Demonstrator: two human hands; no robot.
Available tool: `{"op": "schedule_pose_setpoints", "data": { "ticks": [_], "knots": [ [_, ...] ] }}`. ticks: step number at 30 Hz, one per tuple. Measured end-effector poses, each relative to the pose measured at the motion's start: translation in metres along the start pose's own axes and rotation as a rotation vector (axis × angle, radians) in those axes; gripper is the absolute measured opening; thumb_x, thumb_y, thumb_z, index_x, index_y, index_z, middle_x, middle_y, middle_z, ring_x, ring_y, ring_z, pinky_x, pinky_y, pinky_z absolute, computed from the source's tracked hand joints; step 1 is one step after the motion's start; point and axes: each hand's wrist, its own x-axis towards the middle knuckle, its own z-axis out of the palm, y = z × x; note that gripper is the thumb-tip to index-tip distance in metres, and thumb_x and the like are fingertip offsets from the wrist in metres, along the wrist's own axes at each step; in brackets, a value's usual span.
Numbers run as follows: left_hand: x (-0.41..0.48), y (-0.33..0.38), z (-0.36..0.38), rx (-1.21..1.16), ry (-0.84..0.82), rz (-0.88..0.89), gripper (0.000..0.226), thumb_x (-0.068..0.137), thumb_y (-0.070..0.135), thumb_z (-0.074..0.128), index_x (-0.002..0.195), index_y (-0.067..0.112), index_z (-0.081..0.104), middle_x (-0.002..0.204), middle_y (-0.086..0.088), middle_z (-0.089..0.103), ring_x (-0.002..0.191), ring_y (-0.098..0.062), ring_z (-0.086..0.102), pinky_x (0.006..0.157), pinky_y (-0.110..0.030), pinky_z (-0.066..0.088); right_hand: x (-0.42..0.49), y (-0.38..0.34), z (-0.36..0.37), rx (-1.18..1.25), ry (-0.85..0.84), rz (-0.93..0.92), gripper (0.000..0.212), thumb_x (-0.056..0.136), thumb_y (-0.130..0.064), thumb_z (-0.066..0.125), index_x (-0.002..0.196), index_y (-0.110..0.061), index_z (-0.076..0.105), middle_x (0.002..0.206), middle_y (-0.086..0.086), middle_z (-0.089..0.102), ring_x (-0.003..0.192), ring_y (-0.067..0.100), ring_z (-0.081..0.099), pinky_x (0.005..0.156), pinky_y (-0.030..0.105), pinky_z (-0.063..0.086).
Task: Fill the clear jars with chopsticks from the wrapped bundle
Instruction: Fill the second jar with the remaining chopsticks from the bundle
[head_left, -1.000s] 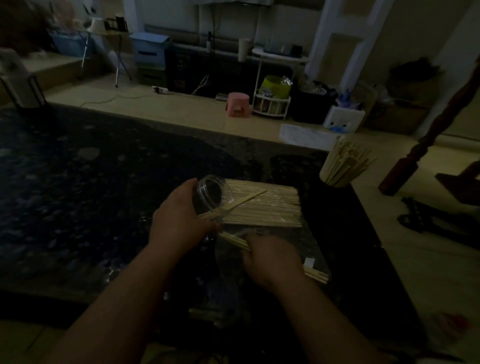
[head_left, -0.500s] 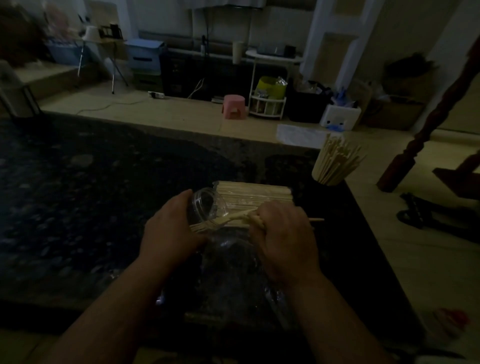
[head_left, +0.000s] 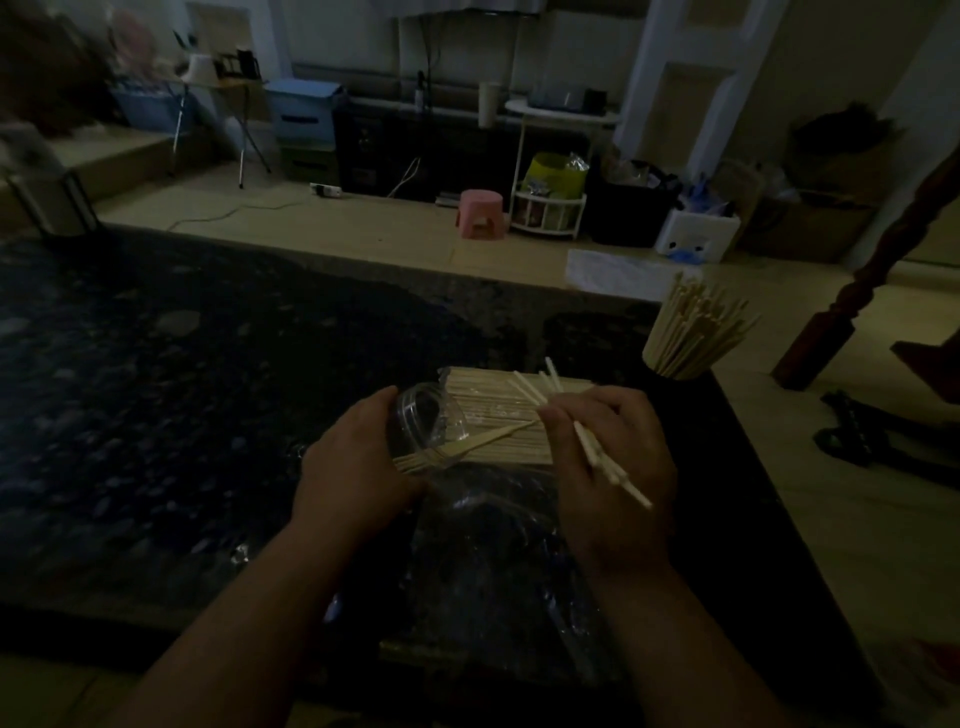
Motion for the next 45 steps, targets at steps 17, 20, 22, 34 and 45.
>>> {"op": "schedule_pose_setpoints", "data": {
  "ticks": [17, 20, 22, 34, 45],
  "knots": [
    [0.000, 0.000, -0.001, -0.082, 0.029, 0.019, 0.100, 0.060, 0.054, 0.083, 0.145, 0.031, 0.035, 0.144, 0.007, 0.047, 0.126, -0.014, 0.049, 0.103, -0.034, 0.040, 0.000, -0.009, 0.014, 0.256, 0.034, 0.471, 0.028, 0.081, -0.048, 0.059, 0.057, -0.035, 0.060, 0.063, -0.017, 0.066, 0.065, 0.003, 0.065, 0.061, 0.017, 0.049],
    [0.000, 0.001, -0.001, -0.074, 0.024, 0.026, 0.101, 0.060, 0.048, 0.084, 0.146, 0.030, 0.035, 0.144, 0.006, 0.047, 0.127, -0.015, 0.049, 0.103, -0.034, 0.040, 0.003, -0.006, 0.017, 0.235, -0.052, 0.506, 0.021, 0.083, -0.035, 0.070, 0.065, -0.030, 0.061, 0.069, -0.013, 0.066, 0.071, -0.003, 0.062, 0.064, 0.009, 0.045],
    [0.001, 0.002, -0.001, -0.062, 0.015, 0.030, 0.103, 0.058, 0.046, 0.086, 0.146, 0.030, 0.035, 0.145, 0.006, 0.046, 0.127, -0.015, 0.049, 0.104, -0.035, 0.040, 0.005, -0.004, 0.018, 0.253, -0.046, 0.561, 0.016, 0.080, -0.027, 0.077, 0.075, -0.027, 0.062, 0.081, -0.010, 0.066, 0.076, 0.000, 0.062, 0.066, 0.012, 0.047],
    [0.000, 0.007, -0.005, -0.076, -0.009, 0.036, 0.107, 0.056, 0.044, 0.087, 0.147, 0.027, 0.034, 0.146, 0.004, 0.045, 0.129, -0.016, 0.047, 0.104, -0.033, 0.039, 0.006, -0.004, 0.018, 0.286, -0.052, 0.744, 0.011, 0.087, -0.025, 0.068, 0.086, -0.015, 0.062, 0.081, 0.000, 0.064, 0.070, 0.012, 0.059, 0.061, 0.025, 0.048],
    [0.002, 0.001, -0.006, -0.086, 0.037, -0.022, 0.103, 0.055, 0.054, 0.082, 0.144, 0.030, 0.038, 0.141, 0.004, 0.050, 0.124, -0.017, 0.052, 0.103, -0.037, 0.043, 0.003, 0.005, 0.014, 0.281, -0.304, 0.751, 0.031, 0.095, -0.025, 0.052, 0.072, -0.007, 0.058, 0.061, 0.004, 0.059, 0.055, 0.017, 0.053, 0.053, 0.032, 0.043]
  ]
}}
